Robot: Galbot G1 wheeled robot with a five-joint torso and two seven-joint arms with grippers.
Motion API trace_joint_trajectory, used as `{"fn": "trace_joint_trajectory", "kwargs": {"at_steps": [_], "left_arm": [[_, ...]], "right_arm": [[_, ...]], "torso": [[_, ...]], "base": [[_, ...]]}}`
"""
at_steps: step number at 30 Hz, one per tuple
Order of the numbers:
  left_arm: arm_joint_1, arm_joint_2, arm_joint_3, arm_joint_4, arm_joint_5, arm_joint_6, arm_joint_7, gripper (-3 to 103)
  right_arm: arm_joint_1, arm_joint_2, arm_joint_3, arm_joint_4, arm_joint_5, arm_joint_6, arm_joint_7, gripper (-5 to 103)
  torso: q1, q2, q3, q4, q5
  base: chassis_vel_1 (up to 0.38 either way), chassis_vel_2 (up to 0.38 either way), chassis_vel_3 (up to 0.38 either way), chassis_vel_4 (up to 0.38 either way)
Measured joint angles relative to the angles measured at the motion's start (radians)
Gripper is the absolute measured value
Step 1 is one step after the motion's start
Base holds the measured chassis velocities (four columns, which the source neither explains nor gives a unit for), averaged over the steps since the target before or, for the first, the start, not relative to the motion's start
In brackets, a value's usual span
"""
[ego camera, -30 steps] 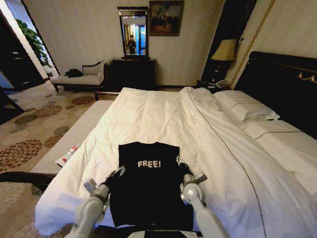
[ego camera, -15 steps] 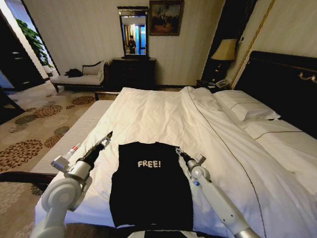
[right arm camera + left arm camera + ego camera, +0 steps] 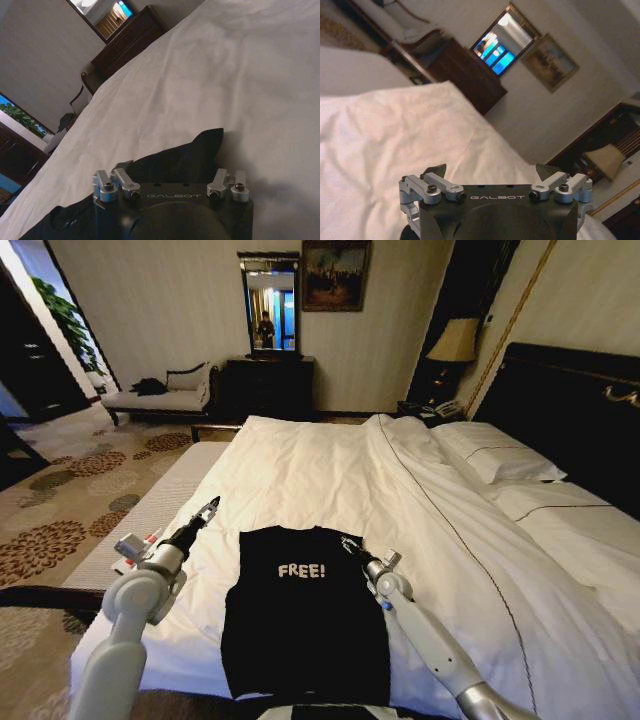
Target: Fold the clothes on the bed.
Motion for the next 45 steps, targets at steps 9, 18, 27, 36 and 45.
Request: {"fn": "trace_joint_trajectory", "kwargs": {"at_steps": [9,18,27,36,45], "left_arm": [[-0.106,0.008,0.102,0.249,-0.014,0.046,-0.011,100],[-0.291,-0.064,0.238,0.623,0.092,0.01,0.111,100],[-0.352,-0.115,0.261,0.747,0.191,-0.039,0.163,100],[-0.37,-0.143,0.283,0.807,0.265,-0.082,0.253,82],[-0.366,-0.153,0.283,0.82,0.273,-0.085,0.257,49]], "right_arm": [[0.0,0.008,0.007,0.001,-0.02,0.018,0.006,44],[0.01,0.028,0.015,-0.016,-0.059,0.039,0.017,3],[0.013,0.036,0.018,-0.025,-0.074,0.042,0.017,1],[0.014,0.04,0.018,-0.037,-0.088,0.05,0.016,1],[0.013,0.038,0.019,-0.04,-0.092,0.055,0.017,1]], "torso": [[0.0,0.0,0.0,0.0001,0.0],[0.0,0.0,0.0,0.0,0.0001],[0.0,0.0,0.0,0.0001,0.0001],[0.0,0.0,0.0,0.0001,0.0],[0.0,0.0,0.0,0.0002,0.0]], "base": [[0.0,0.0,0.0,0.0],[0.0,0.0,0.0,0.0],[0.0,0.0,0.0,0.0],[0.0,0.0,0.0,0.0],[0.0,0.0,0.0,0.0]]}}
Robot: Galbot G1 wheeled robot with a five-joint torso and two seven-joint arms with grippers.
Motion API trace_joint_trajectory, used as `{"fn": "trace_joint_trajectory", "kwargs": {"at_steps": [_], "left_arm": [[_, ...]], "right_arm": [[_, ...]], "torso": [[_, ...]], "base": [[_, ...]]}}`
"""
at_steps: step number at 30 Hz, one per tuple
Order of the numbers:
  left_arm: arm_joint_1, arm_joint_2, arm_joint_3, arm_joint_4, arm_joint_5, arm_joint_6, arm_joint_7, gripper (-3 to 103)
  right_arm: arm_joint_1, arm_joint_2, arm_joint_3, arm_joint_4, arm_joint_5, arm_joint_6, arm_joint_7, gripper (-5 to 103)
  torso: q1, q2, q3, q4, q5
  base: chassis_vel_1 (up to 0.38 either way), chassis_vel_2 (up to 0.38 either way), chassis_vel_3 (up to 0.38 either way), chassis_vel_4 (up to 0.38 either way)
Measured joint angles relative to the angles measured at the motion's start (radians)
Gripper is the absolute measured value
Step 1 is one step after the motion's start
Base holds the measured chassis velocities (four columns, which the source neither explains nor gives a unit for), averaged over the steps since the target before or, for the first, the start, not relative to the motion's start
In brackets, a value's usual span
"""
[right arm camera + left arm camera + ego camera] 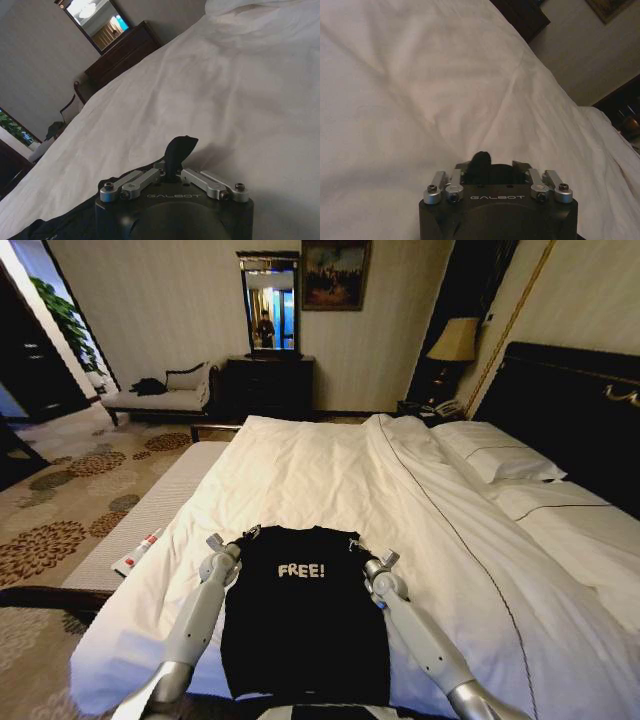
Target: Fold the clothes on the bed.
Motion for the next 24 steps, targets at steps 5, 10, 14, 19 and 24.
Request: {"fn": "trace_joint_trajectory", "kwargs": {"at_steps": [5,10,14,19,24], "left_arm": [[0.003,0.0,-0.001,0.002,0.002,0.0,-0.002,33],[0.01,0.001,-0.006,0.0,0.003,0.0,-0.006,11],[0.017,0.005,-0.01,-0.008,0.003,0.0,-0.006,2],[0.021,0.032,-0.012,-0.041,-0.009,0.0,-0.012,0],[-0.018,0.081,-0.011,-0.09,-0.053,0.002,-0.024,0]], "right_arm": [[-0.002,0.002,0.002,-0.002,-0.006,0.003,0.001,1],[-0.005,0.003,0.003,-0.001,-0.01,0.007,0.005,1],[-0.006,0.004,0.003,0.005,-0.013,0.009,0.01,1],[-0.009,-0.009,-0.002,0.037,-0.023,0.024,0.02,1],[0.021,-0.063,-0.015,0.086,-0.018,0.044,0.009,1]], "torso": [[0.0,0.0,0.0,0.0,0.0],[0.0,0.0,0.0,-0.0001,-0.0001],[0.0,0.0,0.0,-0.0001,-0.0001],[0.0,0.0,0.0,0.0,-0.0001],[0.0,0.0,0.0,-0.0001,-0.0001]], "base": [[0.0,0.0,0.0,0.0],[0.0,0.0,0.0,0.0],[0.0,0.0,0.0,0.0],[0.0,0.0,0.0,0.0],[0.0,0.0,0.0,0.0]]}}
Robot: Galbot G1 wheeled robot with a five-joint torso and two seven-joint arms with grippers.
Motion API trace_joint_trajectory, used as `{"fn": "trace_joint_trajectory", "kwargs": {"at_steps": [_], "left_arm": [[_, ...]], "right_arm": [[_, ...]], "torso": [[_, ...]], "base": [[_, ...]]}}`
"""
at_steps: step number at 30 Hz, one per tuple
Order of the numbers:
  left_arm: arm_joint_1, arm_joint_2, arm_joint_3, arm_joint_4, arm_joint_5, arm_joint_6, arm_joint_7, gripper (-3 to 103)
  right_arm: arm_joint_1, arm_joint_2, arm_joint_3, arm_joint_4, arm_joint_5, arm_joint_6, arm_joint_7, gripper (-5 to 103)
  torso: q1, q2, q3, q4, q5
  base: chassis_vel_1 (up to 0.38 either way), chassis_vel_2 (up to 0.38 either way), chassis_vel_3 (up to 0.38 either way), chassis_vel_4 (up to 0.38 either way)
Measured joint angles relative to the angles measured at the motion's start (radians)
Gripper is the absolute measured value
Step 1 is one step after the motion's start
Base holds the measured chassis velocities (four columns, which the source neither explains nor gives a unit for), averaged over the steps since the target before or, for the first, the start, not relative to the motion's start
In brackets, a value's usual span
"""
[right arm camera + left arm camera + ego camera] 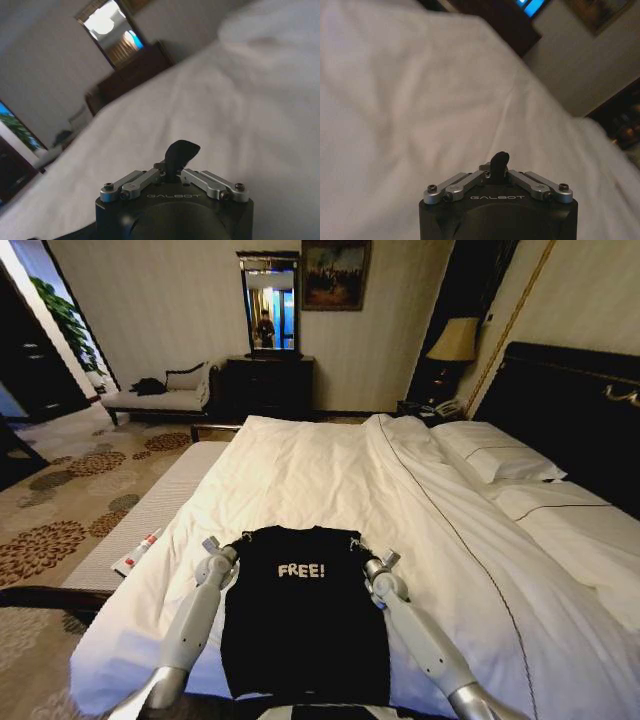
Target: Fold the clothes on the bed.
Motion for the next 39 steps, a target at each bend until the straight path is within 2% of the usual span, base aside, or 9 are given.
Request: {"fn": "trace_joint_trajectory", "kwargs": {"at_steps": [6,17,22,24,29,31,33,36,39], "left_arm": [[-0.181,0.069,0.042,0.062,-0.063,0.003,-0.012,0],[-0.38,0.079,0.115,0.158,-0.089,0.003,0.002,0],[-0.273,0.099,0.101,0.021,-0.126,0.005,-0.022,0],[-0.139,0.127,0.061,-0.132,-0.155,0.015,-0.046,0],[0.12,0.181,-0.017,-0.348,-0.182,0.03,-0.085,0],[0.247,0.199,-0.056,-0.446,-0.186,0.043,-0.115,0],[0.274,0.202,-0.065,-0.467,-0.186,0.044,-0.119,0],[0.491,0.212,-0.139,-0.63,-0.183,0.083,-0.147,0],[0.595,0.211,-0.173,-0.695,-0.174,0.106,-0.16,0]], "right_arm": [[0.193,-0.094,-0.083,0.001,0.081,0.058,-0.06,1],[0.334,-0.093,-0.134,-0.05,0.151,0.095,-0.075,1],[0.265,-0.131,-0.118,0.029,0.152,0.09,-0.023,1],[0.184,-0.173,-0.098,0.12,0.16,0.072,0.02,1],[0.009,-0.232,-0.06,0.285,0.186,0.038,0.095,-2],[-0.063,-0.248,-0.04,0.343,0.196,0.025,0.14,4],[-0.081,-0.251,-0.034,0.358,0.198,0.022,0.153,8],[-0.204,-0.266,0.001,0.45,0.214,0.004,0.22,1],[-0.287,-0.274,0.021,0.502,0.208,-0.004,0.246,1]], "torso": [[0.0,0.0,0.0,0.0001,-0.0001],[0.0,0.0,0.0,-0.0003,0.0004],[0.001,0.0,0.0,0.0,0.0],[0.0,0.0,0.0,0.0,-0.0001],[0.0,0.0,0.0,0.0003,-0.0001],[-0.001,0.0,0.0,0.0002,0.0],[-0.001,0.0,0.0,0.0003,-0.0002],[0.0,0.0,0.0,0.0001,0.0001],[0.0,0.0,0.0,0.0002,0.0002]], "base": [[0.0,0.0,0.0,0.0],[0.0,0.0,0.0,0.0],[0.0,0.0,0.0,0.0],[0.0,0.0,0.0,0.0],[0.0,0.0,0.0,0.0],[0.0,0.0,0.0,0.0],[0.0,0.0,0.0,0.0],[0.0,0.0,0.0,0.0],[0.0,0.0,0.0,0.0]]}}
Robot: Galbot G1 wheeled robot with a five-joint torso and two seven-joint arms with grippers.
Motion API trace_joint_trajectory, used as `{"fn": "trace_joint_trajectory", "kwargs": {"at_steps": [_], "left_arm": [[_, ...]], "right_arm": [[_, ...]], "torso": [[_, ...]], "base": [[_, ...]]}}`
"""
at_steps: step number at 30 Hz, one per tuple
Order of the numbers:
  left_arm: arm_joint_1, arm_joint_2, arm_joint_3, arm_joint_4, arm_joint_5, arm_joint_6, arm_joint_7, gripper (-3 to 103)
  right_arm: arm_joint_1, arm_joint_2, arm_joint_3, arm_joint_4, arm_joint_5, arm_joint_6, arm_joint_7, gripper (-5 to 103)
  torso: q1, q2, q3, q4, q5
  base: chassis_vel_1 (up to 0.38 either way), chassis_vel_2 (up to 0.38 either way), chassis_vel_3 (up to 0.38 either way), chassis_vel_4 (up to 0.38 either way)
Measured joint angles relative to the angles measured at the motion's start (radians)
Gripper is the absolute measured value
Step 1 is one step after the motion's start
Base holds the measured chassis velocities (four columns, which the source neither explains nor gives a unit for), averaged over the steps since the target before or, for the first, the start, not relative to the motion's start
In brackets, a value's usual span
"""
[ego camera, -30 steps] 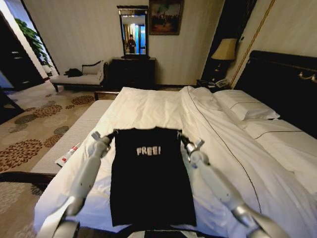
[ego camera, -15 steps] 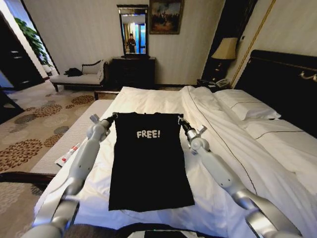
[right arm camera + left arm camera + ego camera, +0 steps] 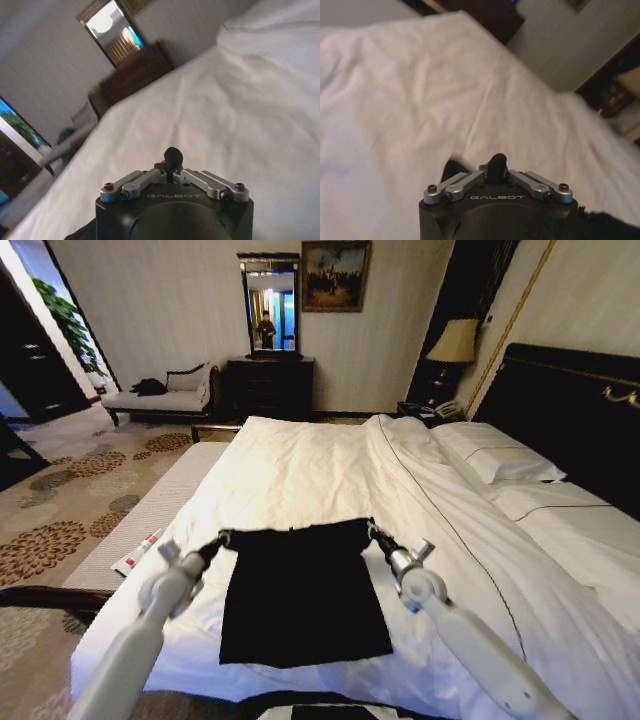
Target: Fold the clothes on the bed.
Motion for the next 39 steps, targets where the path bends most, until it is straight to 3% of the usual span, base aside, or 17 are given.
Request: {"fn": "trace_joint_trajectory", "kwargs": {"at_steps": [2,5,10,29,31,38,39], "left_arm": [[0.024,-0.001,-0.008,-0.014,0.005,0.004,-0.001,0],[0.171,-0.016,-0.049,-0.085,0.078,0.01,0.011,0],[0.236,-0.037,-0.054,-0.094,0.139,0.01,0.018,0],[0.308,-0.09,-0.01,-0.069,0.266,0.037,0.004,0],[0.319,-0.091,-0.015,-0.087,0.288,0.029,0.008,-2],[0.364,-0.093,-0.061,-0.207,0.341,-0.022,0.044,24],[0.364,-0.093,-0.061,-0.207,0.341,-0.022,0.044,24]], "right_arm": [[-0.026,-0.001,0.006,0.015,-0.003,-0.002,0.006,0],[-0.193,0.005,0.049,0.096,-0.046,-0.006,0.03,0],[-0.272,0.023,0.075,0.097,-0.093,0.005,0.041,0],[-0.324,0.07,0.063,-0.005,-0.187,0.036,0.046,-3],[-0.331,0.071,0.063,0.007,-0.189,0.036,0.052,1],[-0.415,0.065,0.113,0.125,-0.207,0.041,0.088,27],[-0.415,0.065,0.113,0.125,-0.207,0.041,0.088,27]], "torso": [[0.0,0.0,0.0,-0.0002,0.0],[0.0,0.0,0.0,-0.0004,-0.0001],[0.0,0.0,0.0,-0.0002,-0.0001],[0.0,0.0,0.0,-0.0002,-0.0002],[0.0,0.0,0.0,-0.0002,-0.0003],[0.0,0.0,0.0,0.0002,0.0],[0.0,0.0,0.0,0.0002,0.0]], "base": [[0.0,0.0,0.0,0.0],[0.0,0.0,0.0,0.0],[0.0,0.0,0.0,0.0],[0.0,0.0,0.0,0.0],[0.0,0.0,0.0,0.0],[0.0,0.0,0.0,0.0],[0.0,0.0,0.0,0.0]]}}
